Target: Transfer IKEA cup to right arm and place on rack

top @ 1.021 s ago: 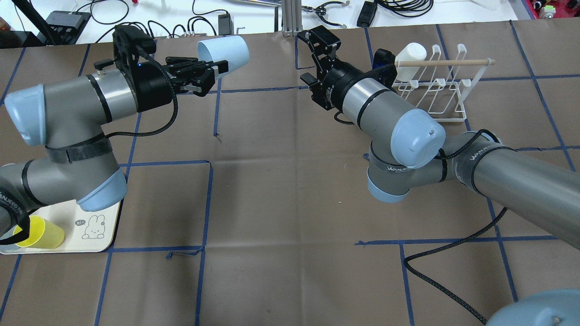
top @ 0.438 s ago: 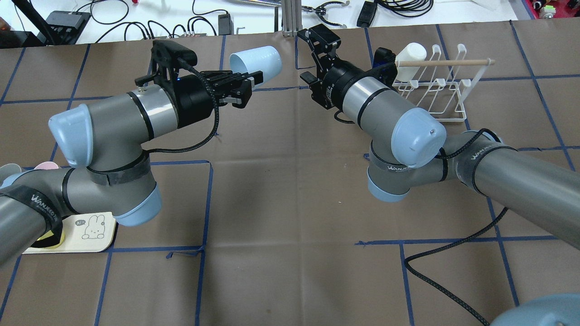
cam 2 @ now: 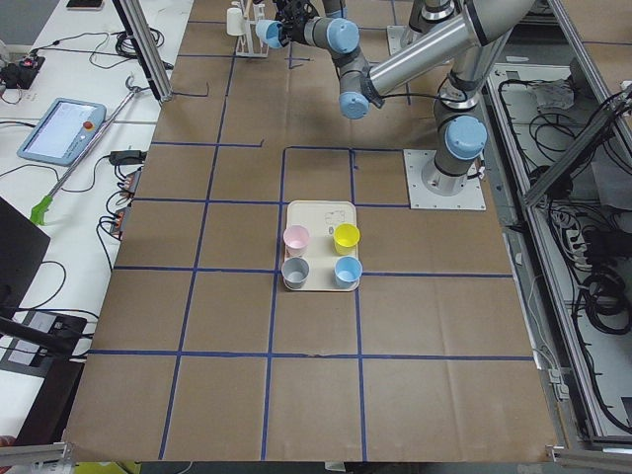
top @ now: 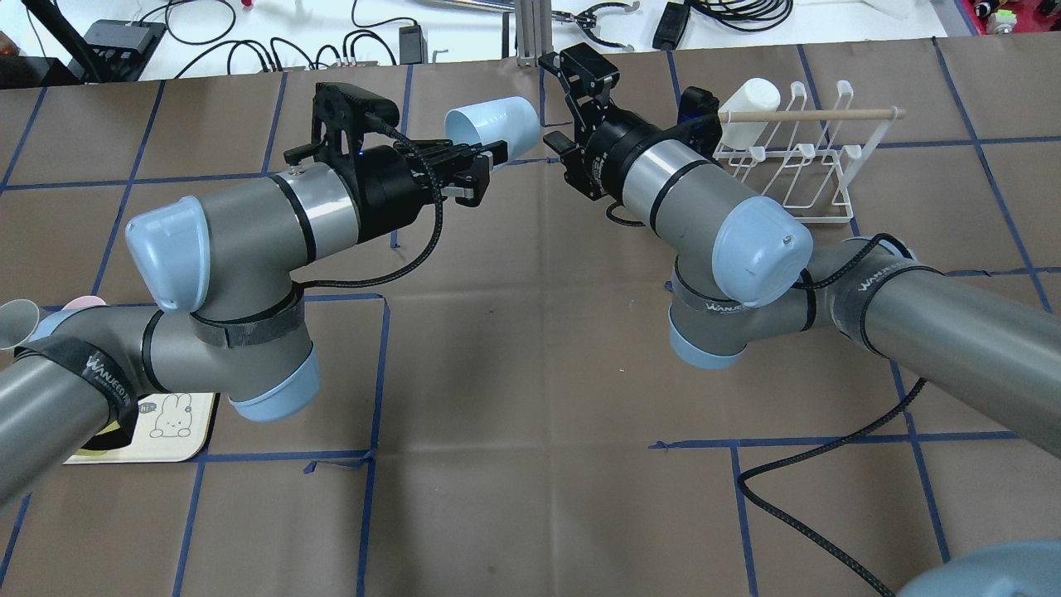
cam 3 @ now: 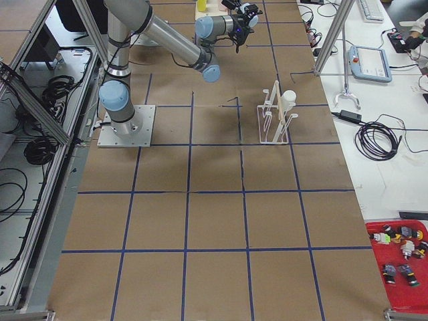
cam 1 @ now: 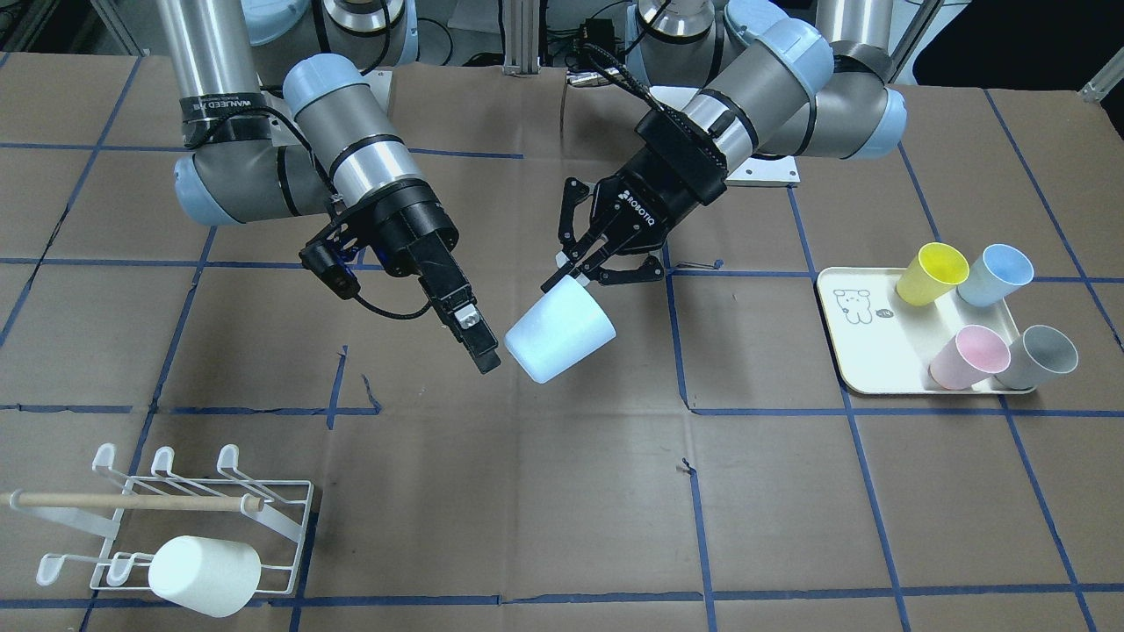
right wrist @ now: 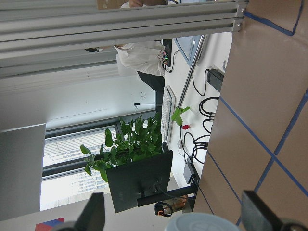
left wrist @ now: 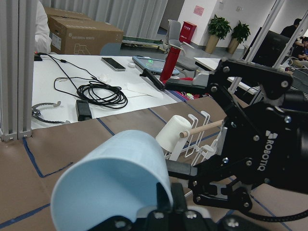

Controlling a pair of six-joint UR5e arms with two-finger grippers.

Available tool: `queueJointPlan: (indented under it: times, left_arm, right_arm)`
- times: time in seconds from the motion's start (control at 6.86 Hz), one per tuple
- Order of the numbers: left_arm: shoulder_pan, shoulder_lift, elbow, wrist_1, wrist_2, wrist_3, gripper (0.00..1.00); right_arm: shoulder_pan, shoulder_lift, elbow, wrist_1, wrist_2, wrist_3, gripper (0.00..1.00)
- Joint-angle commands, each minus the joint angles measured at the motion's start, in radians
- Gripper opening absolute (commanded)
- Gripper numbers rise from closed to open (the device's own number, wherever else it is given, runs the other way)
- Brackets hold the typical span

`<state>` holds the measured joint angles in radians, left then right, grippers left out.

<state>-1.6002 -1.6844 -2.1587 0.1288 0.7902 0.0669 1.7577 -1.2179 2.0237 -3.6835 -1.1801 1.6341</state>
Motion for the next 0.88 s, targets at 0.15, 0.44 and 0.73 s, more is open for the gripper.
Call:
queueJointPlan:
  times: [0.15,0.44,0.73]
  left_arm:
    - [-0.003,-0.017,0.0,0.029,-0.008,-0.04,0.0]
    - [-0.003,-0.03,0.0,0.095,-0.006,-0.132,0.0]
    - [-0.004,-0.031,0.0,0.121,-0.008,-0.179,0.0]
  right_arm:
    - [0.002,0.017,0.001,-0.006,0.01,0.08,1.0]
    - [0.003,0.031,0.001,-0.007,0.011,0.089,1.0]
    - [0.031,0.034,-0.005,-0.003,0.007,0.089,1.0]
